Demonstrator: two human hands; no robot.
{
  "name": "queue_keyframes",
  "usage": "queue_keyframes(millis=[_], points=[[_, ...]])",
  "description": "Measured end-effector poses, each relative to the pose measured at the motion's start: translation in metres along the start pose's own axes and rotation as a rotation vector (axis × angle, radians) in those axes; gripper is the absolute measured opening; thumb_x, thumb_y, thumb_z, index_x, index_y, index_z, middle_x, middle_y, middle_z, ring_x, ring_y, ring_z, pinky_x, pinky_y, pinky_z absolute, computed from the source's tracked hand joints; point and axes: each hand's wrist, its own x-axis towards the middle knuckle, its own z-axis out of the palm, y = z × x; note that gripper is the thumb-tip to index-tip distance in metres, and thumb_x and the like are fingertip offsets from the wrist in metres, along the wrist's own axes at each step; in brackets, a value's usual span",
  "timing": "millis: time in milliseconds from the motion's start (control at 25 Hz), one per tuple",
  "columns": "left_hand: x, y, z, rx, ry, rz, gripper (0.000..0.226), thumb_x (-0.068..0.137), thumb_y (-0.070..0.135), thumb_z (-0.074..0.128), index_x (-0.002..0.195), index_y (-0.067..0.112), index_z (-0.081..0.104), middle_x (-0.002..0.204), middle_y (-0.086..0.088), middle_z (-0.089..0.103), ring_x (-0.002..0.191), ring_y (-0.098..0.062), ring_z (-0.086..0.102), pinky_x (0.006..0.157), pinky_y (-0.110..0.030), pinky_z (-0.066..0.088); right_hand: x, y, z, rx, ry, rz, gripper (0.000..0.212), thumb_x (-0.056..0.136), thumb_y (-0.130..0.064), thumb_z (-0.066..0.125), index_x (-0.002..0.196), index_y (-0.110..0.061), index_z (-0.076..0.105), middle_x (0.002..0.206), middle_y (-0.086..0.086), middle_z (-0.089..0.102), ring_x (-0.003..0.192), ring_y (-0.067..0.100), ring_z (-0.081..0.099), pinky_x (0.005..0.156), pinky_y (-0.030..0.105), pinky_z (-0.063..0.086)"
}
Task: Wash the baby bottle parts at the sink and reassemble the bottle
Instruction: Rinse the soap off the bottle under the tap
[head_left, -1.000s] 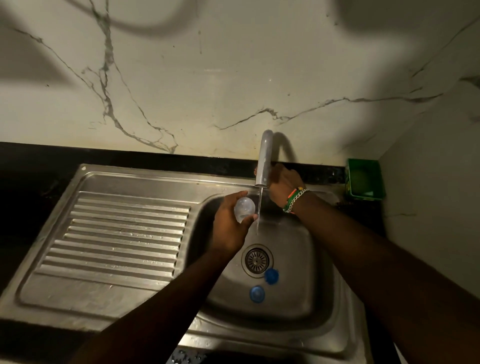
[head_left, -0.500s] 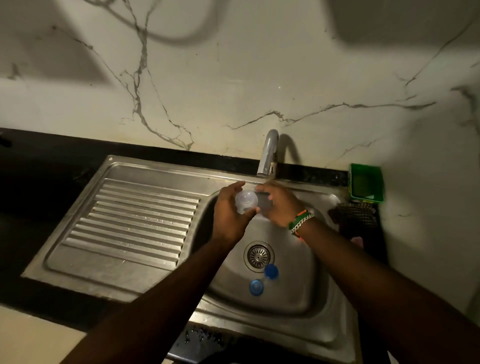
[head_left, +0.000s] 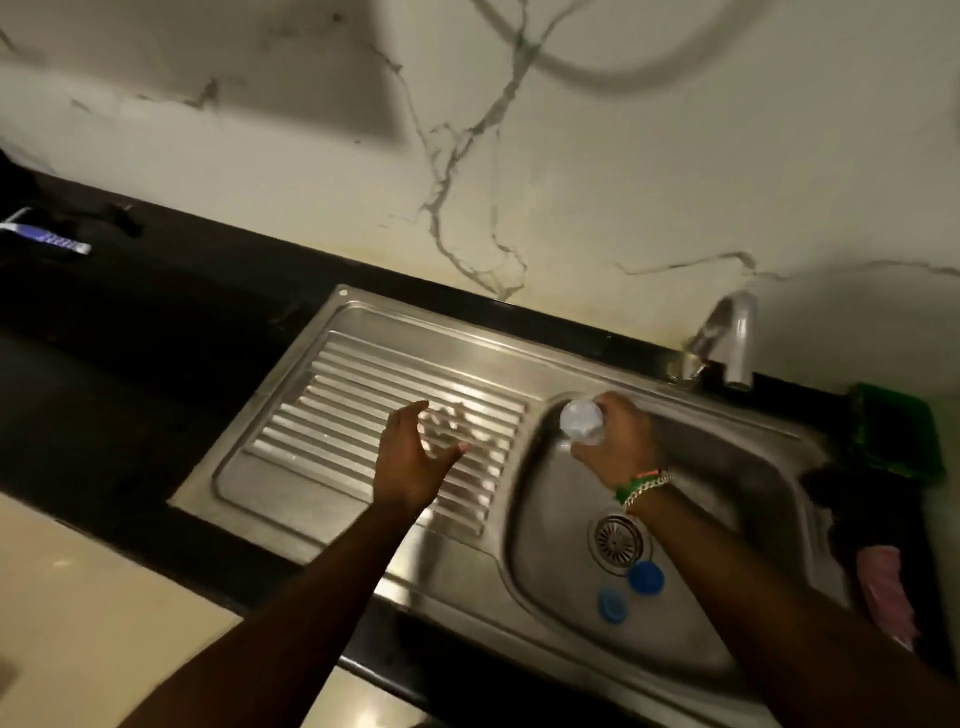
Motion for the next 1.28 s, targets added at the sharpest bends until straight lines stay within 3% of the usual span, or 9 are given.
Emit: queue_keyframes(millis=[120,240,520,640,800,1000,1120,1200,1280], points=[[0.015,-0.076,-0.042,0.276,-0.099,-0.160,0.097,0.072,0.053,0.085,0.148,0.010,0.043,0.152,-0.014,0.043,0.143,-0.034,0.036,0.118,-0.044,0.033,0.012,-0.072,0.056,0.226,-0.007,0.090,0.053,0.063,-0.025,0.093,0.107,-0.017,0.065,0.101,0.003,0.071,0.090,0.023,0.067,0.078,0.032,0.053],[0.017,-0.127,-0.074,0.351,-0.191,-0.235,0.119,0.074,0.074,0.070,0.162,0.015,0.016,0.171,-0.007,0.008,0.158,-0.029,-0.001,0.128,-0.045,0.008,0.030,-0.152,0.127,0.318,-0.123,0.041,0.054,0.063,-0.018,0.094,0.109,-0.016,0.066,0.104,0.004,0.071,0.094,0.023,0.069,0.084,0.034,0.057],[0.023,-0.153,-0.082,0.419,-0.234,-0.256,0.131,0.071,0.097,0.041,0.160,0.022,-0.019,0.166,-0.002,-0.029,0.152,-0.025,-0.030,0.127,-0.050,-0.007,0.051,-0.244,0.242,0.197,-0.279,-0.082,0.056,0.062,-0.022,0.093,0.111,-0.015,0.066,0.104,0.001,0.070,0.094,0.022,0.067,0.084,0.033,0.057],[0.024,-0.159,-0.082,0.431,-0.227,-0.242,0.129,0.072,0.098,0.036,0.159,0.022,-0.022,0.165,-0.001,-0.031,0.151,-0.024,-0.033,0.126,-0.050,-0.010,0.050,-0.245,0.257,0.152,-0.295,-0.099,0.057,0.061,-0.027,0.091,0.112,-0.019,0.064,0.107,0.003,0.072,0.097,0.025,0.069,0.089,0.043,0.059],[0.023,-0.163,-0.079,0.452,-0.242,-0.233,0.127,0.073,0.099,0.031,0.160,0.021,-0.020,0.165,-0.002,-0.032,0.151,-0.024,-0.034,0.125,-0.049,-0.013,0.050,-0.242,0.263,0.115,-0.288,-0.141,0.061,0.061,-0.029,0.091,0.114,-0.020,0.063,0.110,0.002,0.072,0.098,0.025,0.069,0.088,0.045,0.059],[0.008,-0.146,-0.069,0.498,-0.271,-0.086,0.111,0.083,0.093,0.021,0.163,0.022,-0.011,0.169,-0.002,-0.020,0.153,-0.024,-0.029,0.123,-0.048,-0.018,0.046,-0.220,0.243,0.152,-0.339,-0.193,0.074,0.063,-0.016,0.090,0.129,-0.016,0.057,0.127,0.007,0.055,0.109,0.016,0.056,0.091,0.033,0.054],[-0.018,-0.111,-0.039,0.496,-0.361,0.120,0.099,0.091,0.084,0.026,0.164,0.024,-0.006,0.170,-0.002,-0.015,0.154,-0.023,-0.024,0.124,-0.047,-0.018,0.027,-0.173,0.199,0.176,-0.202,-0.161,0.051,0.076,-0.007,0.074,0.125,-0.016,0.061,0.122,0.007,0.055,0.104,0.017,0.057,0.088,0.034,0.055],[-0.030,-0.093,-0.013,0.519,-0.410,0.215,0.092,0.096,0.073,0.034,0.164,0.022,0.002,0.171,-0.002,-0.009,0.155,-0.023,-0.021,0.126,-0.050,-0.009,0.014,-0.129,0.165,0.182,-0.116,-0.121,0.029,0.081,-0.005,0.064,0.108,-0.015,0.067,0.110,0.007,0.063,0.096,0.019,0.062,0.084,0.037,0.056],[-0.048,-0.070,0.017,0.519,-0.455,0.271,0.089,0.093,0.066,0.039,0.164,0.018,0.014,0.172,-0.004,0.001,0.157,-0.025,-0.010,0.126,-0.054,0.006,-0.007,-0.062,0.120,0.111,-0.075,-0.004,0.016,0.082,-0.018,0.054,0.088,-0.015,0.069,0.094,0.009,0.070,0.089,0.027,0.066,0.078,0.031,0.050]])
